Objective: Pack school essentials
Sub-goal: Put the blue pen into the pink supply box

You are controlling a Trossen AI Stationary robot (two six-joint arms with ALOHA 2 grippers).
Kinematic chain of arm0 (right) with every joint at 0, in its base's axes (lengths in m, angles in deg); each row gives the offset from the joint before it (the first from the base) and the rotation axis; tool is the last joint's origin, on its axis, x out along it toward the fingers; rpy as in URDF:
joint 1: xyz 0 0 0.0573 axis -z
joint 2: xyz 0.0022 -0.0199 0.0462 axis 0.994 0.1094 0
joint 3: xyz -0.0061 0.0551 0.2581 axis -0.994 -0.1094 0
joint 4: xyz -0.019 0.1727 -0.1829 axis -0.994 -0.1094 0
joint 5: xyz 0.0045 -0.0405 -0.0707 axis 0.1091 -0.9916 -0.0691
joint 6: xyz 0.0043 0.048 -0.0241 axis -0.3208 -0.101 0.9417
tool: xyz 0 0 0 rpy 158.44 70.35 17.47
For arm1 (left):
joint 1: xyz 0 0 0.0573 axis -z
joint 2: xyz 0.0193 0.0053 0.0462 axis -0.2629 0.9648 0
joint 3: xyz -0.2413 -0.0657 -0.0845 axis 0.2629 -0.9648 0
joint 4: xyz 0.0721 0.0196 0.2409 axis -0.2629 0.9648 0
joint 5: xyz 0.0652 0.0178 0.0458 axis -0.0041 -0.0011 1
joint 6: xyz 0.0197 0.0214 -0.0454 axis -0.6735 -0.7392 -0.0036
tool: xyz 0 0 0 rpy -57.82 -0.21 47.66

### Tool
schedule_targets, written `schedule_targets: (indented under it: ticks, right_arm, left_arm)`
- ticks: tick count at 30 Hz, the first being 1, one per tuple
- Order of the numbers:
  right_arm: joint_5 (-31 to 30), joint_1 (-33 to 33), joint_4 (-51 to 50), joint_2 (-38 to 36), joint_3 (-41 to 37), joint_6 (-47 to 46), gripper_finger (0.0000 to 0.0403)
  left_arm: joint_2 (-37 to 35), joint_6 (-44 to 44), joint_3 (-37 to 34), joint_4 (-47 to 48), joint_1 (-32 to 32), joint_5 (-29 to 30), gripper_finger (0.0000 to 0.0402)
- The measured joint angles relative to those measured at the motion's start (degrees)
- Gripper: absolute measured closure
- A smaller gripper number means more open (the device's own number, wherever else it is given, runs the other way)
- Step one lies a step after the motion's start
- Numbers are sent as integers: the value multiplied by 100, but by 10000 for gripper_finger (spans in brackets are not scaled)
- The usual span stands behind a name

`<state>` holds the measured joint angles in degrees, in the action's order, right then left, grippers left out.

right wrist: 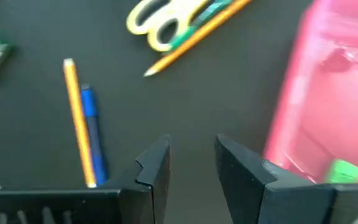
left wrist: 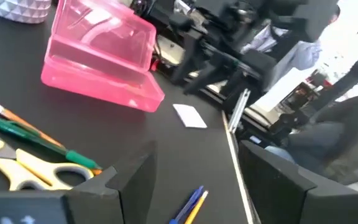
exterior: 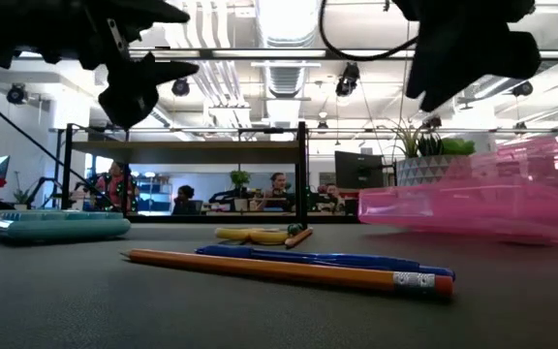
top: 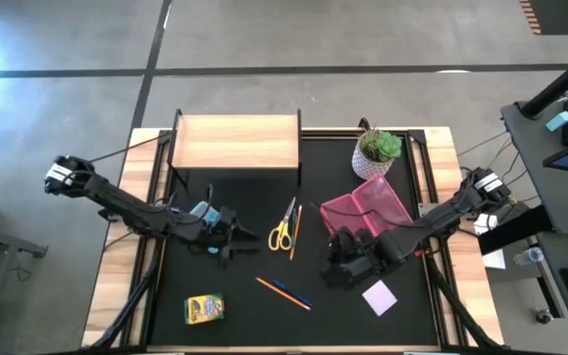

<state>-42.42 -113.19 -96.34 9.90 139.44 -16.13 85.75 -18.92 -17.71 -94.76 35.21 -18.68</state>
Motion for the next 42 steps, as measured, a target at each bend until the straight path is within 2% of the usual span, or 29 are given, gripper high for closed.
schedule_targets:
  ticks: [7, 10, 19, 25, 31, 36, 42]
  right_arm:
    - [74, -203, 1526, 711, 26, 437, 290]
    - [111, -281, 1674, 1147, 257, 314, 292]
    - [109, -381, 1613, 2411, 1556, -9, 291]
    - [-84, -379, 547, 3072, 2429, -100, 287]
    - [-86, -379, -8, 3607, 3194, -31, 256]
    - [-46, -336, -268, 3851, 3441, -131, 235]
    - [-92, -285, -638, 3821, 3491, -267, 239]
  left_arm:
    - [288, 14, 0, 8, 17, 0, 191]
    - [336, 245, 0, 8, 67, -28, 191]
    - [198, 1156, -7, -10, 403, -958, 191]
    - [-50, 998, -7, -22, 1100, -1178, 191]
    - [-224, 846, -7, -213, 1638, -1159, 191]
    - [-276, 840, -7, -436, 1800, -1123, 191]
    - [-263, 839, -7, -522, 1852, -1099, 191]
